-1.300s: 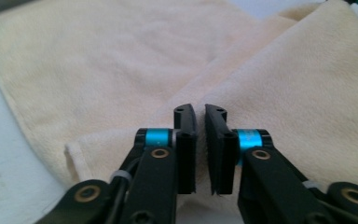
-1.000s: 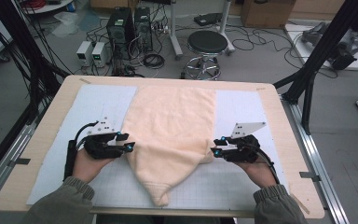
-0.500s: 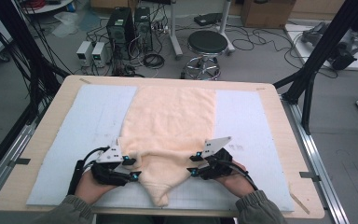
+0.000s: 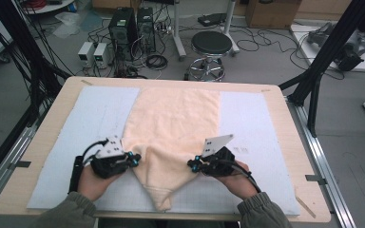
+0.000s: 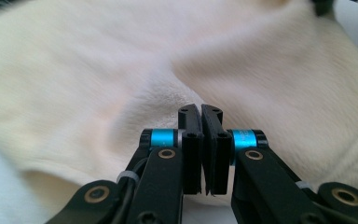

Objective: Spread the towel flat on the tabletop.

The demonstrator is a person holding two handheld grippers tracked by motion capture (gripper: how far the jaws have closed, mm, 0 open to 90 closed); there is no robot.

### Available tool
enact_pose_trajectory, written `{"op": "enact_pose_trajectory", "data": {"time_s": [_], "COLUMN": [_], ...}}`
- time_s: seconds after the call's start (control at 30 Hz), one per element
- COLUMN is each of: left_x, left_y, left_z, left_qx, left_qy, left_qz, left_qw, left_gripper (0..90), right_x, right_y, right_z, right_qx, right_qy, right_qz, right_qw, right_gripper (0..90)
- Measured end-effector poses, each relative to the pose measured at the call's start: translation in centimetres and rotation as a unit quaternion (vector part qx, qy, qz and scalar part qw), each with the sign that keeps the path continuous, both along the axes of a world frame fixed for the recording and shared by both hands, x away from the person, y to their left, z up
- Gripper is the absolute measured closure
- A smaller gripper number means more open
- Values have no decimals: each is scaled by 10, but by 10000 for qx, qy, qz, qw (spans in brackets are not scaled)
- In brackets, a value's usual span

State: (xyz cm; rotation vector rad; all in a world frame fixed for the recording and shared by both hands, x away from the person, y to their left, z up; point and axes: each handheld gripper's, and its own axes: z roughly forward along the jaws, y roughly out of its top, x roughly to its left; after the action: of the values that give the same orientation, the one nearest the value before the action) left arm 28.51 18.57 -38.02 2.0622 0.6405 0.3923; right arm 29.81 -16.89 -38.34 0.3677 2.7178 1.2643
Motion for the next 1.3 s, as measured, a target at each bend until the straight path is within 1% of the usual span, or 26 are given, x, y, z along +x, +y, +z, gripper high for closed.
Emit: {"op": "enact_pose_trajectory", "data": {"time_s": [0.03, 0.13, 0.2, 0.23, 0.27, 0.3, 0.33, 0.37, 0.4, 0.43, 0.47, 0.57, 0.6, 0.63, 0.67, 0.7, 0.73, 0.77, 0.87, 0.93, 1.0, 1.03, 1.07, 1.1, 1.2, 1.3], "left_x": [6, 35, 59, 71, 79, 84, 85, 83, 77, 71, 66, 47, 42, 37, 31, 29, 27, 26, 29, 32, 35, 36, 36, 36, 33, 28], "left_y": [4, 8, 4, 3, 3, 3, 4, 4, 2, 2, 1, -6, -11, -15, -22, -27, -32, -37, -48, -52, -53, -53, -53, -52, -45, -36], "left_z": [10, 34, 40, 40, 40, 39, 38, 36, 34, 30, 25, 2, -7, -15, -25, -30, -36, -41, -51, -57, -59, -58, -57, -56, -49, -38], "left_qx": [-84, -439, -254, -249, -303, -334, -391, -378, -278, -195, -220, -235, -157, -74, 44, 88, 166, 209, 496, 606, 472, 478, 491, 483, 404, 232], "left_qy": [-115, -204, -288, -205, -78, 38, 86, 125, 42, -50, -50, 186, 270, 372, 436, 480, 538, 567, 571, 454, 493, 479, 427, 441, 434, 380], "left_qz": [127, 511, 815, 997, 1194, 1287, 1200, 1068, 986, 879, 770, 357, 228, 62, -116, -198, -255, -307, -284, -225, -154, -122, -148, -167, -142, -124], "left_qw": [9998, 9975, 9959, 9945, 9924, 9911, 9920, 9935, 9947, 9959, 9968, 9989, 9993, 9993, 9990, 9986, 9981, 9977, 9967, 9969, 9975, 9976, 9978, 9977, 9981, 9989], "left_gripper": [867, 867, 862, 846, 768, 631, 575, 560, 534, 517, 515, 495, 496, 496, 495, 495, 490, 482, 480, 539, 647, 718, 803, 845, 868, 870], "right_x": [1, 16, 38, 52, 66, 80, 89, 95, 94, 91, 87, 71, 66, 65, 64, 64, 63, 64, 73, 79, 82, 83, 83, 83, 80, 74], "right_y": [-2, -3, -1, 0, 0, -3, -8, -14, -18, -22, -25, -33, -35, -35, -34, -33, -33, -31, -22, -18, -14, -13, -13, -14, -21, -28], "right_z": [11, 37, 43, 42, 38, 32, 26, 22, 19, 18, 17, 11, 7, 4, 0, -5, -8, -12, -25, -34, -39, -39, -40, -39, -34, -26], "right_qx": [89, 145, 222, 183, 75, 85, 176, 280, 363, 358, 327, 262, 188, -25, -172, -277, -255, -241, -570, -654, -631, -625, -582, -582, -461, -439], "right_qy": [-104, -361, -382, -430, -393, -294, -121, 40, 146, 87, -46, -41, -34, 100, 149, 65, -67, -59, -43, -39, -45, -42, -21, 25, 216, 198], "right_qz": [-48, -296, -604, -845, -1144, -1492, -1730, -1749, -1753, -1674, -1603, -1413, -1355, -1283, -1266, -1276, -1298, -1287, -1292, -1358, -1403, -1402, -1345, -1274, -1149, -1010], "right_qw": [9999, 9988, 9972, 9953, 9926, 9883, 9847, 9842, 9837, 9852, 9865, 9896, 9906, 9917, 9917, 9914, 9912, 9914, 9900, 9886, 9881, 9881, 9892, 9901, 9921, 9937], "right_gripper": [865, 866, 865, 859, 838, 755, 714, 683, 665, 661, 657, 656, 656, 648, 642, 640, 640, 639, 627, 642, 702, 752, 790, 821, 849, 853]}}
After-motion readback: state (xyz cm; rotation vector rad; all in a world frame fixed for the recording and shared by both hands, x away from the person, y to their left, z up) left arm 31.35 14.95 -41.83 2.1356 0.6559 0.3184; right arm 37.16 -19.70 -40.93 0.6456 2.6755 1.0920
